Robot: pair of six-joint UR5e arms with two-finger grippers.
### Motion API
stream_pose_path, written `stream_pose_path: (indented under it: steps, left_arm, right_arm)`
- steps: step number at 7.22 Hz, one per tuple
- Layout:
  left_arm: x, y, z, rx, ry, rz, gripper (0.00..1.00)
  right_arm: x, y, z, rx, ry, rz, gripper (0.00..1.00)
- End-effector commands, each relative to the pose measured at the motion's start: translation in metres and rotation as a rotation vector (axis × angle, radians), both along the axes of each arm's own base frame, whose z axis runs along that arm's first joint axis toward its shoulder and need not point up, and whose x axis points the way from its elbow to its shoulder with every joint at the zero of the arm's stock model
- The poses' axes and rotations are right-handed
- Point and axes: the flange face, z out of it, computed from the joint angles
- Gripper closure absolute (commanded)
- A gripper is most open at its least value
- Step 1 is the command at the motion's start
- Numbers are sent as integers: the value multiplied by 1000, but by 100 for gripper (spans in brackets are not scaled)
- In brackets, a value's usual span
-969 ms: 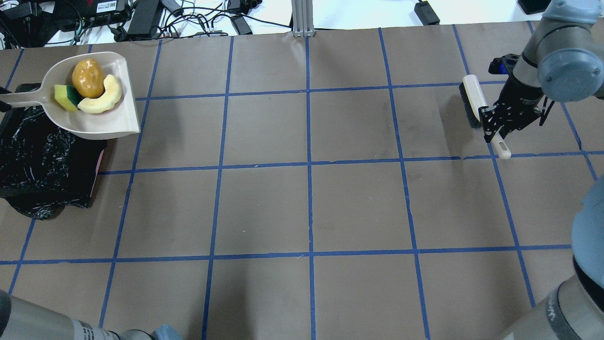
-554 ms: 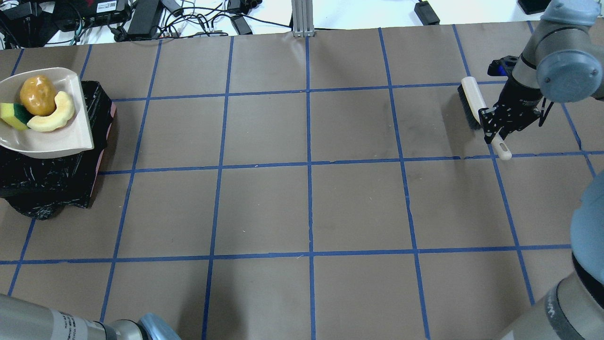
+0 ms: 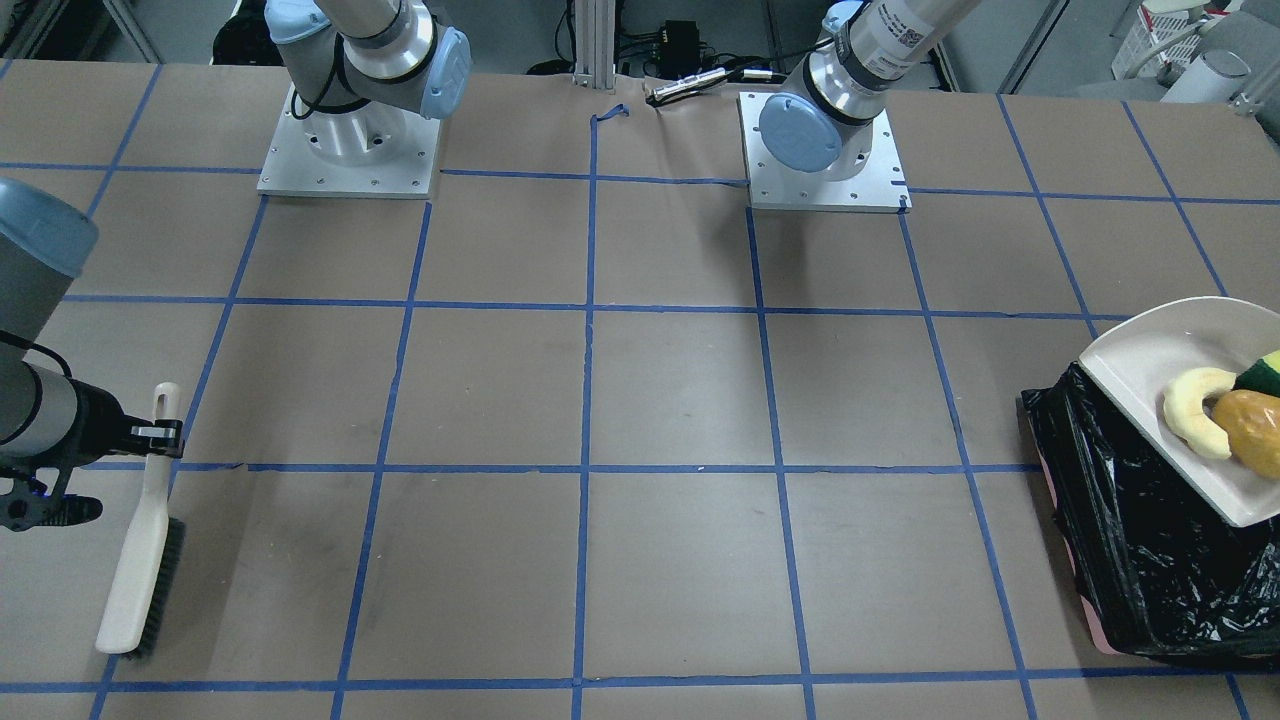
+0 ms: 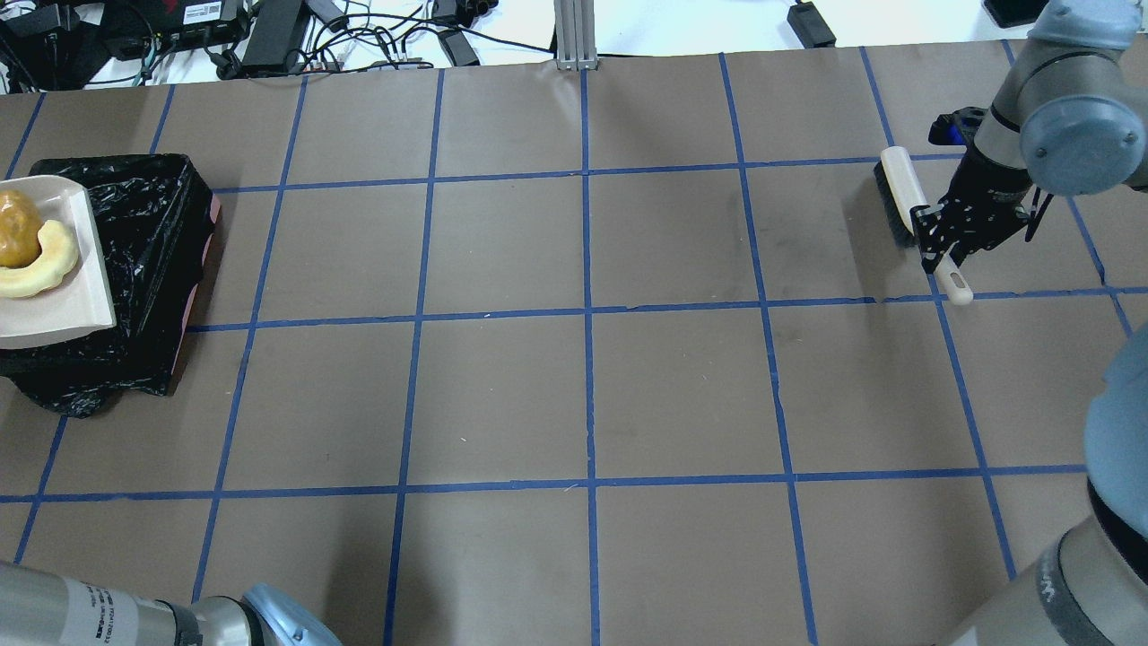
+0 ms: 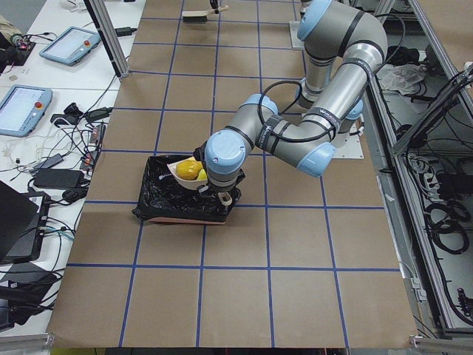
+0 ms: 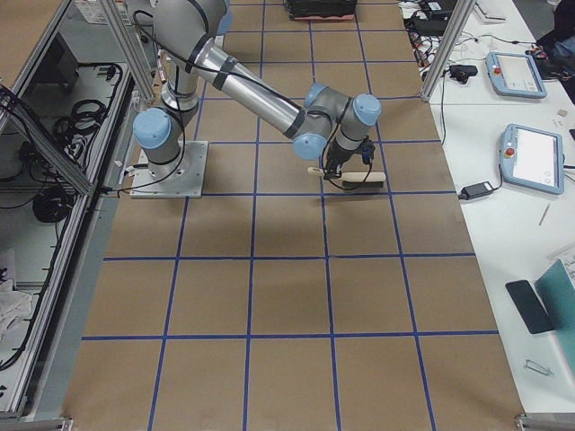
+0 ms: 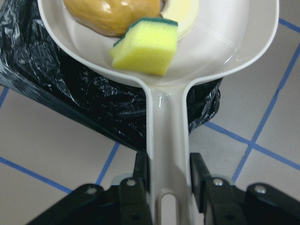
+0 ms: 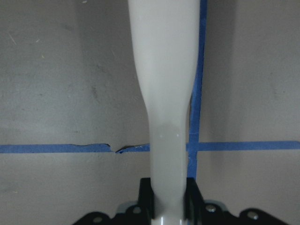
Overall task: Sweep and dump trash into bin
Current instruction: 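Tilt the dustpan with the left gripper to dump items into the bin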
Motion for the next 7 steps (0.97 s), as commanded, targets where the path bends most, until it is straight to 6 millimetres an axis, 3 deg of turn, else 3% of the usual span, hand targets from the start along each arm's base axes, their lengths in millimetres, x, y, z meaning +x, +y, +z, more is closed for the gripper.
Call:
stream_pose_path:
  steps: [1,3,4,7]
  left_arm:
    - [13,4,8,74,-79,-23,64]
    - [11,-2,11,98,-111,-61,64]
    - [-4,-17,19,111,-145,-99,64]
    - [-23,-38,32,156,-214,-138,65]
  right_arm:
    - [0,0,-1,2,0,-2,100]
    - [0,0,-1,3,3,-3,100]
    - [-1,0,-3,7,3,-3,100]
    - [-1,-1,-9,15,-2,0,100]
